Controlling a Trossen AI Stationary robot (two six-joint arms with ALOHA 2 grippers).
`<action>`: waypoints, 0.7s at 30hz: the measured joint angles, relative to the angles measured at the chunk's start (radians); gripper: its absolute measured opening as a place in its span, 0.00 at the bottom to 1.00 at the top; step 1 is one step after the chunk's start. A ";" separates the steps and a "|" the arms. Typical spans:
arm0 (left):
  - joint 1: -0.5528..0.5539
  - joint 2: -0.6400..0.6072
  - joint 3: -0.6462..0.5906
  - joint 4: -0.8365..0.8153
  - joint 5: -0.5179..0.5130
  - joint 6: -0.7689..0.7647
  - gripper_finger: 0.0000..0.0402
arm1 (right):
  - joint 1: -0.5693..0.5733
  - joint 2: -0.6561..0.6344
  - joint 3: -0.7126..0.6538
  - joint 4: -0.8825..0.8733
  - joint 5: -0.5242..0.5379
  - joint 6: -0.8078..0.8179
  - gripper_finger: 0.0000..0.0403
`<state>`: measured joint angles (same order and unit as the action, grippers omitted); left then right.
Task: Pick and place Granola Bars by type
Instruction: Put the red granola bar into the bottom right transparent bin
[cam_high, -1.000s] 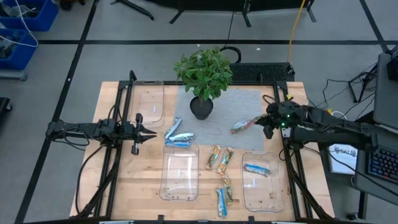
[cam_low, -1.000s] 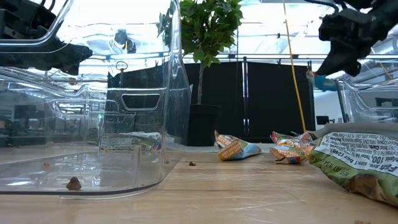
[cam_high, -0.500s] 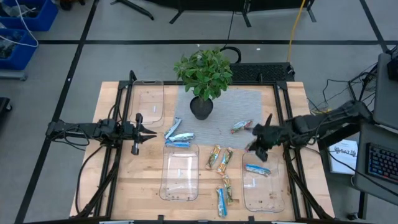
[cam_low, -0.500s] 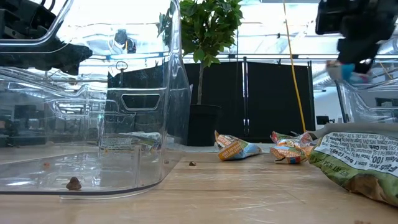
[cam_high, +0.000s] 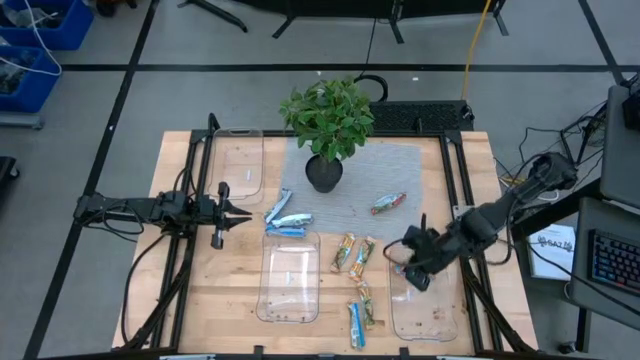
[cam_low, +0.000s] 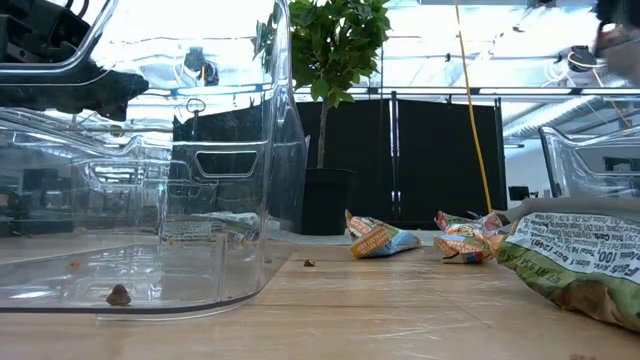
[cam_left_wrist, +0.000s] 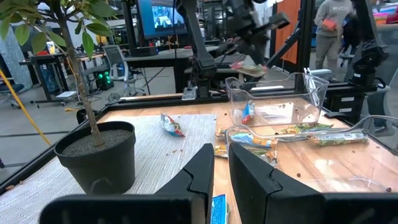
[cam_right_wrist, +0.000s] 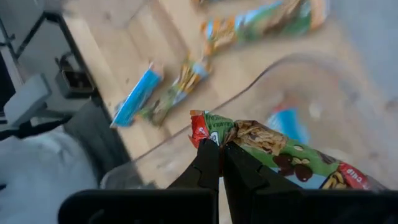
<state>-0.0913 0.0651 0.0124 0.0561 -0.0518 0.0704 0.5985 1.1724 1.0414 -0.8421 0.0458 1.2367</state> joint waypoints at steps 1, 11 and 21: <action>0.000 0.000 0.000 0.000 0.000 0.000 0.14 | 0.016 0.021 0.005 0.002 -0.017 0.029 0.00; 0.000 0.000 0.000 0.000 0.000 0.000 0.14 | 0.092 0.178 0.007 0.002 -0.052 0.195 0.00; 0.000 0.000 0.000 0.000 0.000 0.000 0.14 | 0.097 0.232 -0.046 0.192 -0.022 0.194 0.00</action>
<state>-0.0910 0.0654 0.0124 0.0559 -0.0521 0.0701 0.6960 1.4046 0.9957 -0.6499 0.0241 1.4307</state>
